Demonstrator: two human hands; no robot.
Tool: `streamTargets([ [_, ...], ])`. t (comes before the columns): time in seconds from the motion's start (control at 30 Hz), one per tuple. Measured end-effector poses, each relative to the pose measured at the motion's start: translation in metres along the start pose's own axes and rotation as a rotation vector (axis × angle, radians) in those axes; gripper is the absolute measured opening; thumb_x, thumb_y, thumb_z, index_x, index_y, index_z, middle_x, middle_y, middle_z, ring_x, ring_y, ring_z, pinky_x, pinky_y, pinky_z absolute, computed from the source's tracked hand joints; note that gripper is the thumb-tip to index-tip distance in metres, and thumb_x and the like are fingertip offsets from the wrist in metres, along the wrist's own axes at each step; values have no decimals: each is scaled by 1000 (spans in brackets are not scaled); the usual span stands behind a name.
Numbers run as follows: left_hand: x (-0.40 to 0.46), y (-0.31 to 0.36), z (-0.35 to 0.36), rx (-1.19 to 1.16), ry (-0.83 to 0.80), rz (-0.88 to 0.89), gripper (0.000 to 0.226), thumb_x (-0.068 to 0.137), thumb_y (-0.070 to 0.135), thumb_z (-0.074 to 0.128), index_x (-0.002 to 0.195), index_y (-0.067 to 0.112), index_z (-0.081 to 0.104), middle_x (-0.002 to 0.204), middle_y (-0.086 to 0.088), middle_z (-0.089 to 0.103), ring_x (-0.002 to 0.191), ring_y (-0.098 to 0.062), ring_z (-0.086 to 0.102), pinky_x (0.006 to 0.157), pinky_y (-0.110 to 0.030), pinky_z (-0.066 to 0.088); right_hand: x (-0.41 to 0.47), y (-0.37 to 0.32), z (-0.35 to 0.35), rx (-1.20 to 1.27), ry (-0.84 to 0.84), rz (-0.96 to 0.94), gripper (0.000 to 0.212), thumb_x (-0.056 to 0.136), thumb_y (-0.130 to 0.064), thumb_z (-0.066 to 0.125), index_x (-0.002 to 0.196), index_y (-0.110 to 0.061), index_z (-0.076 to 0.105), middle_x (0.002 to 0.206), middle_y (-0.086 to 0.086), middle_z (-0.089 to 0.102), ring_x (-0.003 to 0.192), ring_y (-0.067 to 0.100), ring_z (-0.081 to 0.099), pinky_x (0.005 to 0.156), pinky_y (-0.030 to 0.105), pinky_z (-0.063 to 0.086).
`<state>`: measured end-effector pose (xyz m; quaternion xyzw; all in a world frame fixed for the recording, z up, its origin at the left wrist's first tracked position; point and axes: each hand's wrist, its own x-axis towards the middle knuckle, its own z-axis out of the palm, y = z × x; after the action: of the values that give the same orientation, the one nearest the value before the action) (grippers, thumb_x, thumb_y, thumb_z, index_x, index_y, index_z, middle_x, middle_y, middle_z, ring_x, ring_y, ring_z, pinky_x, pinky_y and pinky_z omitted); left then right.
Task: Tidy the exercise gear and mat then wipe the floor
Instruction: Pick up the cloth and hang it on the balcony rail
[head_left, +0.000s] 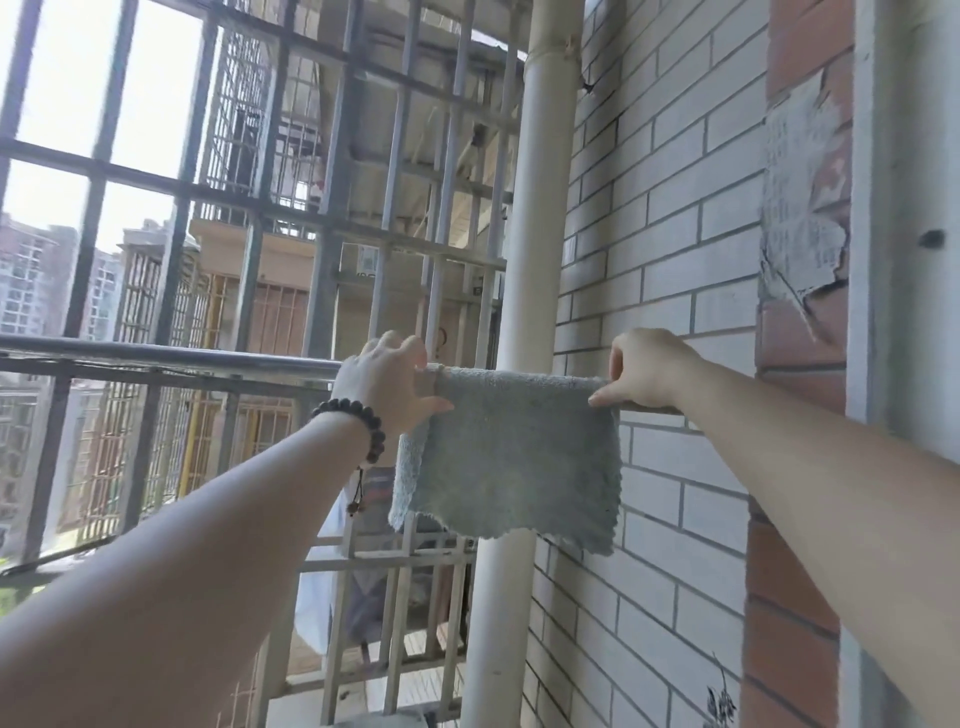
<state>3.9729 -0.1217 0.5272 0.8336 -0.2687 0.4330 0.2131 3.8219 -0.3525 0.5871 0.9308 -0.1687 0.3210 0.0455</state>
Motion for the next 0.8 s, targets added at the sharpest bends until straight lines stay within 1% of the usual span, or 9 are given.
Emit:
streamTargets([
  [0.1, 0, -2, 3, -35, 65, 28, 30, 83, 34, 71, 105, 18, 58, 105, 2, 54, 104, -19, 53, 92, -36, 44, -1, 1, 8, -1, 32, 14, 42, 74, -38, 79, 96, -8, 59, 93, 8, 63, 88, 27, 59, 77, 35, 51],
  [0.2, 4, -7, 3, -152, 113, 13, 8, 90, 19, 62, 96, 18, 66, 98, 3, 60, 91, -19, 58, 87, -38, 49, 3, 2, 8, 56, 57, 0, 23, 79, -25, 76, 89, -8, 64, 89, 8, 66, 85, 26, 61, 71, 31, 48],
  [0.27, 9, -10, 2, -237, 111, -26, 12, 91, 16, 60, 95, 18, 71, 96, 0, 65, 85, -19, 61, 82, -39, 53, 7, 4, 6, 129, 79, 1, 10, 83, -20, 72, 82, -11, 67, 88, 7, 67, 84, 24, 62, 69, 29, 46],
  [0.4, 25, -13, -4, -386, 145, -156, 16, 91, 18, 59, 88, 14, 74, 83, -4, 70, 76, -18, 65, 68, -32, 56, 15, 6, 4, 282, 114, 48, 7, 86, -18, 69, 82, -13, 71, 85, 3, 66, 84, 19, 59, 70, 26, 41],
  [0.53, 41, -23, -13, -386, 169, -347, 28, 91, 17, 55, 66, 13, 68, 61, 0, 59, 54, -9, 51, 47, -21, 37, 24, 8, 5, 386, 179, 149, 7, 85, -17, 70, 83, -10, 73, 79, 4, 63, 79, 18, 55, 69, 22, 37],
  [0.6, 44, -34, -12, -367, 128, -463, 32, 90, 21, 57, 60, 8, 63, 61, -4, 59, 53, -14, 51, 50, -23, 42, 31, 10, 6, 443, 187, 223, 7, 86, -13, 69, 82, -9, 73, 75, 4, 63, 78, 19, 57, 69, 22, 38],
  [0.67, 44, -41, -9, -310, 92, -510, 25, 88, 22, 60, 69, 8, 67, 76, -7, 68, 67, -19, 61, 68, -32, 54, 36, 12, 8, 442, 194, 287, 9, 87, -9, 65, 80, -8, 72, 77, 3, 65, 80, 21, 58, 69, 22, 40],
  [0.73, 42, -43, -6, -246, 94, -454, 18, 90, 19, 58, 81, 11, 71, 90, -7, 70, 80, -22, 64, 79, -39, 56, 41, 13, 12, 398, 245, 292, 12, 89, -10, 60, 83, -7, 70, 91, 8, 70, 88, 26, 62, 71, 24, 43],
  [0.8, 38, -39, -6, -214, 52, -298, 20, 93, 14, 54, 96, 9, 74, 101, -8, 70, 91, -24, 65, 84, -40, 55, 40, 11, 13, 375, 260, 198, 14, 90, -12, 59, 87, -7, 71, 97, 11, 71, 94, 28, 63, 74, 27, 46],
])
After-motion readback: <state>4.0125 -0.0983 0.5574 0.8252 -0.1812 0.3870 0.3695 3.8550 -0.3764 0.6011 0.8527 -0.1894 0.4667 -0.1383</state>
